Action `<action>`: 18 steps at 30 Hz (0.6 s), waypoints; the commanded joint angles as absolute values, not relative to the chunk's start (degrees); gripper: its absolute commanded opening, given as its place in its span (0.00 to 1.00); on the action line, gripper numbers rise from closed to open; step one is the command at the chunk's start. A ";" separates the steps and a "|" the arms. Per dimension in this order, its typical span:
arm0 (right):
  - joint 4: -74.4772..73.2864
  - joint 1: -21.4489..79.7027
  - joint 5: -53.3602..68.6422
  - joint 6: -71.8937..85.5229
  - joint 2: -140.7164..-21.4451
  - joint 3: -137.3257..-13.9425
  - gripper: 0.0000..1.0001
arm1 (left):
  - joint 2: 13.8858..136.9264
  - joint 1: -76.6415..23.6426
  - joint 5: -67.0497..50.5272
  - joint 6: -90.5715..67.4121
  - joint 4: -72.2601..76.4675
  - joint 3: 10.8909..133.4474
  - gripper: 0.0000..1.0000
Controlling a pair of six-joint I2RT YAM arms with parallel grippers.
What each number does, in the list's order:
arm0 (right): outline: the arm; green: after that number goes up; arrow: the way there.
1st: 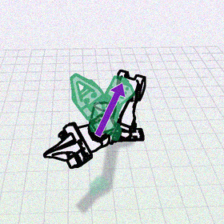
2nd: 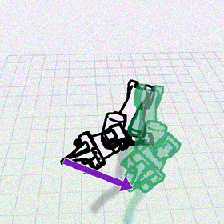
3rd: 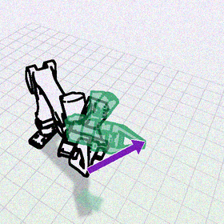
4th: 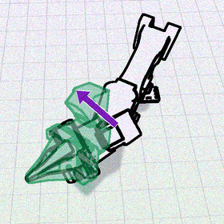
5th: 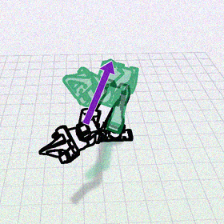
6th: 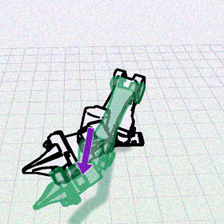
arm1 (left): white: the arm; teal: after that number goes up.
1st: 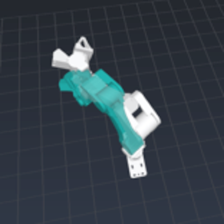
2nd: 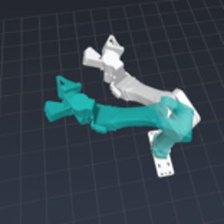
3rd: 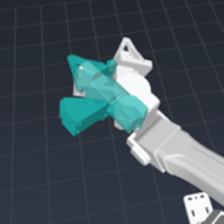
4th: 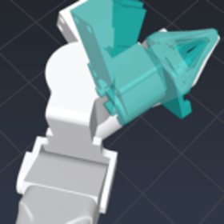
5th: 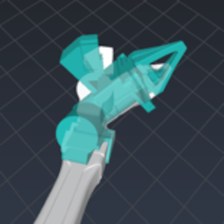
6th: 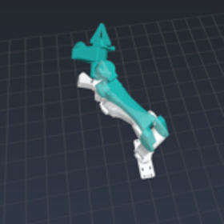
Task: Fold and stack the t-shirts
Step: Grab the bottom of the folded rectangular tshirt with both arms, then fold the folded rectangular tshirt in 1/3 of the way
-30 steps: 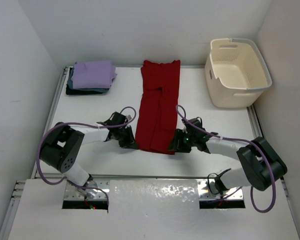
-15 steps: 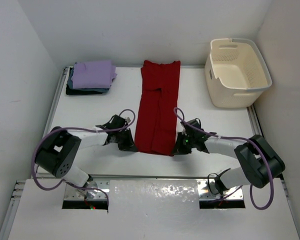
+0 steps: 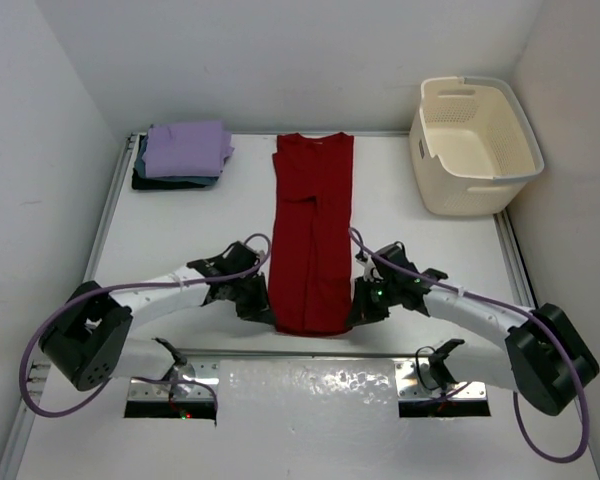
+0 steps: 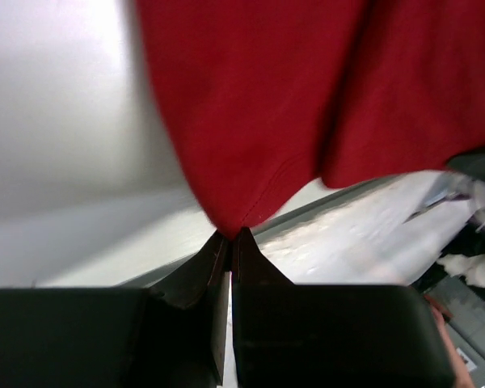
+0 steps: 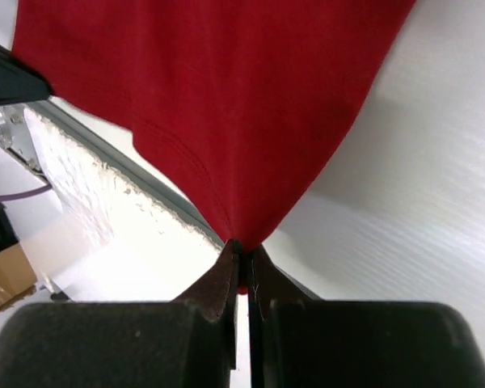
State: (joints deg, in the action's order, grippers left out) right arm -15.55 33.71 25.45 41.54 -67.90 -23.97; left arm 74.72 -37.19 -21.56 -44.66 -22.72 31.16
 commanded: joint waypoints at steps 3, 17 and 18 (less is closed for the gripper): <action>-20.47 33.40 19.88 36.31 -70.39 -35.13 0.00 | 78.03 -37.18 -16.63 -43.87 -24.43 43.39 0.00; -21.28 21.45 17.05 26.72 -85.68 -56.94 0.00 | 94.11 -25.24 -14.59 -35.86 -23.64 68.09 0.00; -20.83 21.01 16.79 26.54 -86.56 -59.13 0.00 | 94.91 -24.70 -14.59 -35.60 -23.82 69.25 0.00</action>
State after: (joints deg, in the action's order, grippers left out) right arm -23.03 22.59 17.72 29.32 -84.82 -54.43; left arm 93.19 -27.22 -14.46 -38.00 -25.50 64.95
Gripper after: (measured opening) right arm 0.009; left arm 0.009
